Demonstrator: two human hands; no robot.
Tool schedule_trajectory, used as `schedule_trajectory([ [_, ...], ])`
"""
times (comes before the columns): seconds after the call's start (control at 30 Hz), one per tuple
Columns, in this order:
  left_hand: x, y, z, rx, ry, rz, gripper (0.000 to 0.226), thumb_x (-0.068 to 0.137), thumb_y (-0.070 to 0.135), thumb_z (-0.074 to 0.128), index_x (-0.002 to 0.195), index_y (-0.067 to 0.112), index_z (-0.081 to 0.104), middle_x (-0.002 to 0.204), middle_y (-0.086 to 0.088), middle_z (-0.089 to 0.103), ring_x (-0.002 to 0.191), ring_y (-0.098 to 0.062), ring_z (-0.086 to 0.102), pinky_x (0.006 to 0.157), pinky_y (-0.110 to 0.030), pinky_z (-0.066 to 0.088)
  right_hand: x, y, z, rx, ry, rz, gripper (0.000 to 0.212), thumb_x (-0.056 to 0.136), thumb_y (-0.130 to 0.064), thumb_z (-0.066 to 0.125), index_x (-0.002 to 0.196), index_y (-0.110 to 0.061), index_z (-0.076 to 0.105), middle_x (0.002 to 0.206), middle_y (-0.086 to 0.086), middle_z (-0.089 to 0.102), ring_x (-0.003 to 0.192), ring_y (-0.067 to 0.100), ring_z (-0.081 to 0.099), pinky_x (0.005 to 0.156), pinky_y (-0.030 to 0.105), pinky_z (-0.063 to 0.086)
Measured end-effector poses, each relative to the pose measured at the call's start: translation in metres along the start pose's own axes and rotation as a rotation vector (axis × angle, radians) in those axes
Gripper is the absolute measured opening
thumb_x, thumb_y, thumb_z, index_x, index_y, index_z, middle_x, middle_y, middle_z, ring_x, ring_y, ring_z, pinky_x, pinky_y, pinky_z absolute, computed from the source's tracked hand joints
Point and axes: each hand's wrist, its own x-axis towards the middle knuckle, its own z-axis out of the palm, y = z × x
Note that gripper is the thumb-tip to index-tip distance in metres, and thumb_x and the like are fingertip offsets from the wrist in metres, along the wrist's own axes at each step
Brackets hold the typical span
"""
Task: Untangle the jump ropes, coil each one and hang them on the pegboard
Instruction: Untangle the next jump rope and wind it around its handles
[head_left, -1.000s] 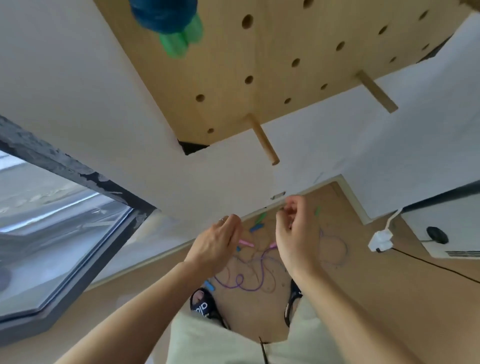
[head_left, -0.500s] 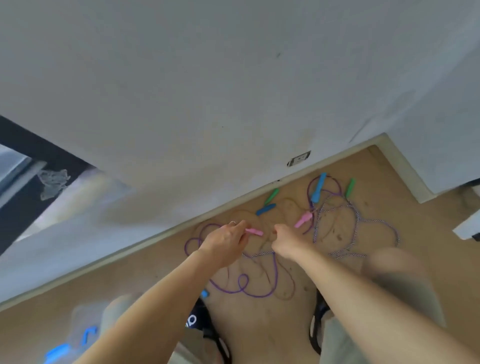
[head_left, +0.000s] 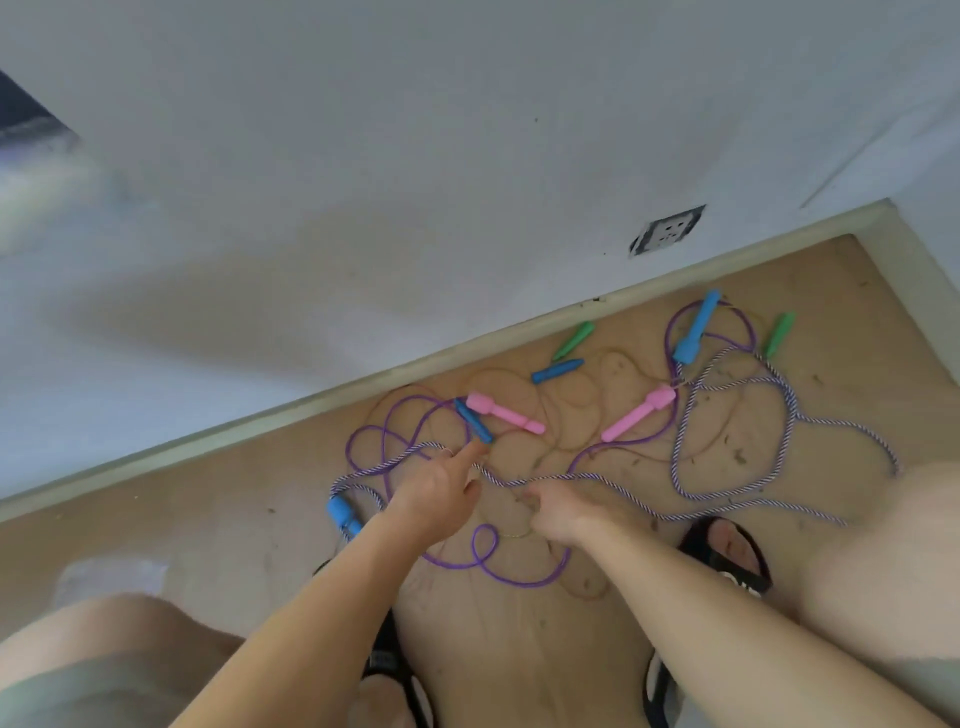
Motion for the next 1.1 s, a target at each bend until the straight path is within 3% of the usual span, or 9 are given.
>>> schedule_trajectory([
  [0.1, 0.005, -0.007, 0.029, -0.117, 0.004, -0.059, 0.051, 0.097, 0.020, 0.050, 0.146, 0.028, 0.038, 0.137, -0.005, 0.051, 0.121, -0.024, 0.053, 0.099, -0.037, 0.044, 0.005, 0.007, 0.020, -0.234, -0.021, -0.042, 0.060, 0.089, -0.009, 0.043, 0.147, -0.021, 0.043, 0.147, 0.002, 0.049, 0.130, 0.029, 0.052, 0.107, 0.039, 0.043],
  [0.2, 0.007, -0.012, 0.055, -0.163, -0.047, -0.098, 0.054, 0.097, 0.017, 0.050, 0.148, 0.025, 0.034, 0.137, -0.003, 0.048, 0.120, -0.024, 0.053, 0.098, -0.037, 0.045, 0.012, 0.019, 0.043, -0.536, -0.004, -0.141, 0.077, 0.089, -0.002, 0.045, 0.158, -0.017, 0.015, 0.163, -0.002, 0.022, 0.147, 0.023, 0.030, 0.116, 0.045, 0.024],
  [0.33, 0.012, -0.025, 0.077, -0.189, -0.070, -0.119, 0.055, 0.097, 0.019, 0.050, 0.149, 0.024, 0.033, 0.139, -0.003, 0.048, 0.120, -0.023, 0.054, 0.099, -0.033, 0.043, 0.033, 0.030, 0.062, -1.012, -0.062, -0.249, 0.058, 0.096, -0.018, 0.052, 0.151, -0.010, 0.036, 0.167, 0.006, -0.004, 0.152, 0.027, -0.009, 0.122, 0.048, 0.009],
  [0.5, 0.010, -0.030, 0.091, -0.173, -0.091, -0.130, 0.053, 0.099, 0.022, 0.048, 0.150, 0.024, 0.033, 0.141, -0.002, 0.047, 0.123, -0.021, 0.051, 0.095, -0.029, 0.040, 0.040, 0.044, 0.088, -1.168, -0.074, -0.237, 0.049, 0.100, -0.023, 0.043, 0.148, -0.011, 0.043, 0.164, 0.016, -0.014, 0.150, 0.039, -0.011, 0.120, 0.059, -0.002],
  [0.6, 0.007, -0.028, 0.093, -0.120, -0.101, -0.121, 0.051, 0.101, 0.022, 0.045, 0.150, 0.024, 0.031, 0.141, -0.002, 0.047, 0.119, -0.022, 0.054, 0.088, -0.028, 0.041, 0.040, 0.048, 0.094, -1.158, -0.041, -0.240, 0.046, 0.102, -0.023, 0.039, 0.146, -0.012, 0.046, 0.165, 0.013, -0.008, 0.150, 0.042, -0.006, 0.119, 0.060, -0.003],
  [0.8, -0.001, -0.011, 0.071, 0.041, -0.106, -0.025, 0.059, 0.096, 0.020, 0.048, 0.151, 0.023, 0.028, 0.140, -0.001, 0.047, 0.125, -0.025, 0.049, 0.099, -0.038, 0.044, 0.023, 0.023, 0.062, -0.889, 0.022, -0.241, 0.057, 0.091, -0.021, 0.056, 0.146, -0.012, 0.043, 0.160, 0.007, 0.021, 0.151, 0.030, 0.007, 0.122, 0.047, 0.006],
  [0.93, -0.008, 0.006, 0.040, 0.098, -0.071, 0.049, 0.082, 0.084, 0.016, 0.064, 0.154, 0.022, 0.023, 0.149, -0.003, 0.040, 0.134, -0.025, 0.040, 0.106, -0.036, 0.037, -0.028, -0.015, 0.016, -0.397, 0.014, -0.260, 0.036, 0.093, -0.020, 0.054, 0.127, -0.012, 0.060, 0.132, 0.011, 0.059, 0.127, 0.027, 0.052, 0.103, 0.033, 0.040],
  [1.0, -0.018, 0.016, 0.021, 0.012, -0.042, 0.064, 0.087, 0.082, 0.017, 0.070, 0.155, 0.024, 0.024, 0.147, -0.005, 0.044, 0.134, -0.026, 0.041, 0.106, -0.033, 0.035, -0.051, -0.024, 0.001, -0.139, 0.019, -0.269, 0.034, 0.086, -0.008, 0.053, 0.116, -0.013, 0.069, 0.121, 0.009, 0.068, 0.117, 0.027, 0.061, 0.098, 0.032, 0.048],
  [1.1, -0.040, 0.035, -0.005, -0.236, 0.016, 0.088, 0.083, 0.076, 0.014, 0.077, 0.148, 0.029, 0.038, 0.137, 0.004, 0.055, 0.124, -0.019, 0.053, 0.091, -0.024, 0.042, -0.087, -0.034, -0.027, 0.186, 0.054, -0.344, 0.042, 0.076, 0.006, 0.056, 0.109, -0.011, 0.075, 0.128, -0.001, 0.066, 0.119, 0.013, 0.059, 0.090, 0.015, 0.047],
])
